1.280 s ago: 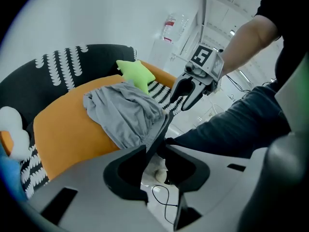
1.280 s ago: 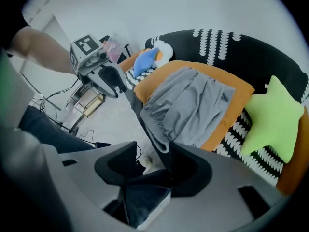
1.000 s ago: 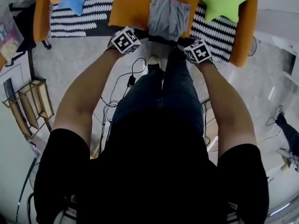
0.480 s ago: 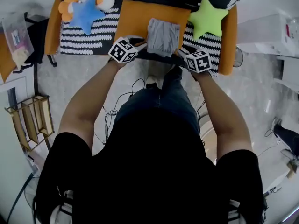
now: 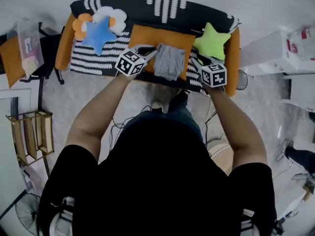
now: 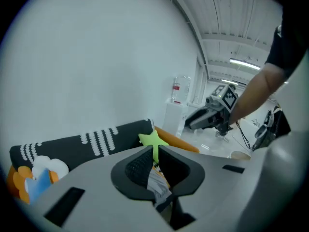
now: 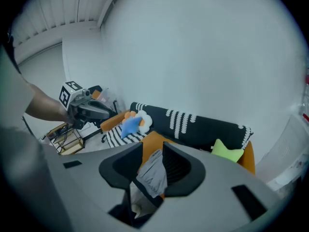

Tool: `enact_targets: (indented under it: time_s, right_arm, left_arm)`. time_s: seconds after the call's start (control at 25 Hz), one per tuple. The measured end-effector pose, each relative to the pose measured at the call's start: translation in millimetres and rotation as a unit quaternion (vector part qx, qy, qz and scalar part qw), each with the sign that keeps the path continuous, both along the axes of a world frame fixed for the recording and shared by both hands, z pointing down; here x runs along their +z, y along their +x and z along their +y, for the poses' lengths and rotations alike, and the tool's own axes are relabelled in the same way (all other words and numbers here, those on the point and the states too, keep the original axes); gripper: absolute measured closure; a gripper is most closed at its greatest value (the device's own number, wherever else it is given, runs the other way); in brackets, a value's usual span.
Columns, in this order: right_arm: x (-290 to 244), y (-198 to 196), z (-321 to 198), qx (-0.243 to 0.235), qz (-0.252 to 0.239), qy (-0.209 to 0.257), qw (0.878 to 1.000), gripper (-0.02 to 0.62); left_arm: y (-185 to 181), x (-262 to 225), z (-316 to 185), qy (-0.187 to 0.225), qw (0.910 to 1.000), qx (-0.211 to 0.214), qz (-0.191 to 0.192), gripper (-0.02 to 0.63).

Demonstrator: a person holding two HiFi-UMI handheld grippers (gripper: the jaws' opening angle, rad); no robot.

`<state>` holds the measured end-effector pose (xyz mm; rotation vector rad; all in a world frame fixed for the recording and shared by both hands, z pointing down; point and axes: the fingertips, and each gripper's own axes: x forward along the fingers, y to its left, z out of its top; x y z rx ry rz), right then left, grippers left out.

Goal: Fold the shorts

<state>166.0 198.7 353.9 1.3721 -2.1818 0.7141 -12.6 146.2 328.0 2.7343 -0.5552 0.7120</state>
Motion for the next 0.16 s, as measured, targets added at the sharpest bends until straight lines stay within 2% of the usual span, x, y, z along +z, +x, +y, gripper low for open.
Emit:
enact_targets:
  time_s: [0.16]
  right_arm:
    - [-44.9,5.8,2.9,0.017,-0.012,0.026,0.999,0.466]
  left_arm:
    - [-8.4,-59.4,-13.1,0.016,0.9965,-0.062,0.054,0.563]
